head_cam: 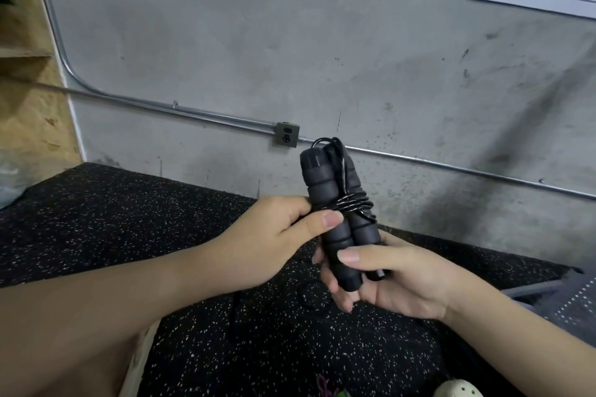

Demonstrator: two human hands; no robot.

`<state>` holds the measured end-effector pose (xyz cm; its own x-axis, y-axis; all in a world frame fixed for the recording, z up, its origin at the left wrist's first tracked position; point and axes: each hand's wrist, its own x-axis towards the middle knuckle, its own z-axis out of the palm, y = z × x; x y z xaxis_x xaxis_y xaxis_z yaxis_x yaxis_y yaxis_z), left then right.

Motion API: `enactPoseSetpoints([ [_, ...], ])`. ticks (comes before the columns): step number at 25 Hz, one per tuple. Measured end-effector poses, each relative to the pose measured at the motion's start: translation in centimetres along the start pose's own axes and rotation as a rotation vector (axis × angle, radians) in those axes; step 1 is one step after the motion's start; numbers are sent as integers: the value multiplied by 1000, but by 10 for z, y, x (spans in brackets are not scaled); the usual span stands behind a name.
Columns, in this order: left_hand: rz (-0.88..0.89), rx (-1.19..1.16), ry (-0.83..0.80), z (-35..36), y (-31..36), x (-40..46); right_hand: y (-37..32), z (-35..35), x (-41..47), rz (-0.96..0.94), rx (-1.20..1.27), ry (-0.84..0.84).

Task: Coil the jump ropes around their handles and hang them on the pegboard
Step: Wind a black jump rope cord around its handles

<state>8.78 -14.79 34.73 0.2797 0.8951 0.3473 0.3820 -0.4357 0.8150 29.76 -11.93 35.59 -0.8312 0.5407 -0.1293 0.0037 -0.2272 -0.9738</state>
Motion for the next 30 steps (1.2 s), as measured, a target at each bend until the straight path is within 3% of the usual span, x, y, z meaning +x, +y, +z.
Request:
enactPoseSetpoints([
  [4,-20,56,-34,-2,-7,1,8,5,4,-96,-141,129],
  [8,-163,342,94,-5,-5,5,11,5,12,-212,-191,265],
  [11,-170,398,130,-7,2,8,12,0,14,-286,-278,329],
  [17,-103,386,247,-4,12,9,3,-4,10,-315,-576,514],
  [21,-82,339,210,5,23,3,0,0,12,-353,-651,633],
  [25,-112,246,275,14,31,4,4,11,19,-415,-732,681],
  [30,-153,235,246,2,9,6,15,24,26,-276,-985,710],
])
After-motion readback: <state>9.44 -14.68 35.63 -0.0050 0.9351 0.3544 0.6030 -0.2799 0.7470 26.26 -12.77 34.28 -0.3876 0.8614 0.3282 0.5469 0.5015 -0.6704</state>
